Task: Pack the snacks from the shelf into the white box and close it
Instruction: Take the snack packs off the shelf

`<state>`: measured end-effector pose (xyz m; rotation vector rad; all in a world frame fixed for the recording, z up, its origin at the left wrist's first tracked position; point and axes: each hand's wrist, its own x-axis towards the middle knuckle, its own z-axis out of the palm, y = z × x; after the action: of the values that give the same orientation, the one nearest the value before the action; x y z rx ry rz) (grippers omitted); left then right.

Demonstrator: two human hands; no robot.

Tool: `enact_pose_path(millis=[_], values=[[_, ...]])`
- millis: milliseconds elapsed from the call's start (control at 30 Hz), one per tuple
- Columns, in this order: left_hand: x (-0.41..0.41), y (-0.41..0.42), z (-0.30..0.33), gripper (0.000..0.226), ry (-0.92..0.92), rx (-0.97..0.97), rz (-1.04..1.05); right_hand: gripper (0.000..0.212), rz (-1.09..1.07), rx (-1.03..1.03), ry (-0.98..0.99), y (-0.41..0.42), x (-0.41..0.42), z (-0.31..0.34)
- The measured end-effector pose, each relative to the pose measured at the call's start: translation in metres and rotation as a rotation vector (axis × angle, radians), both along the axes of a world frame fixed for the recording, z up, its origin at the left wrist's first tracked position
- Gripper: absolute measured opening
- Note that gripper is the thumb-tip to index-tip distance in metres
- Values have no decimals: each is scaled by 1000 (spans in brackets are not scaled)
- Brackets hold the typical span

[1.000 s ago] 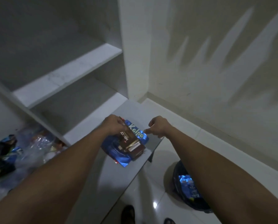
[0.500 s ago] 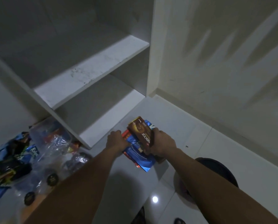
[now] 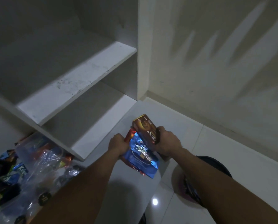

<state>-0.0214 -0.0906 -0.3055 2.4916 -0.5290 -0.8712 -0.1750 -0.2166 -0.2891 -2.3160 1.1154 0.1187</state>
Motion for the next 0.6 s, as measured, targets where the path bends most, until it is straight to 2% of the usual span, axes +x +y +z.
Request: enact_pose_path(millis=[167,433,567,600], values=[[-26,-47,25,8,95,-112,-84,71,-161,-21,-3,-51,-53,27],[-126,-130,38,28,89,-236,-275,69,-382,2,106,-114,-180,35],[-183,-164,30,5,72,-232,-347,70,-467,31,138,-135,-250,25],[-198,-172,25,9,66,-228,-357,71,-484,43,146,-139,-265,20]])
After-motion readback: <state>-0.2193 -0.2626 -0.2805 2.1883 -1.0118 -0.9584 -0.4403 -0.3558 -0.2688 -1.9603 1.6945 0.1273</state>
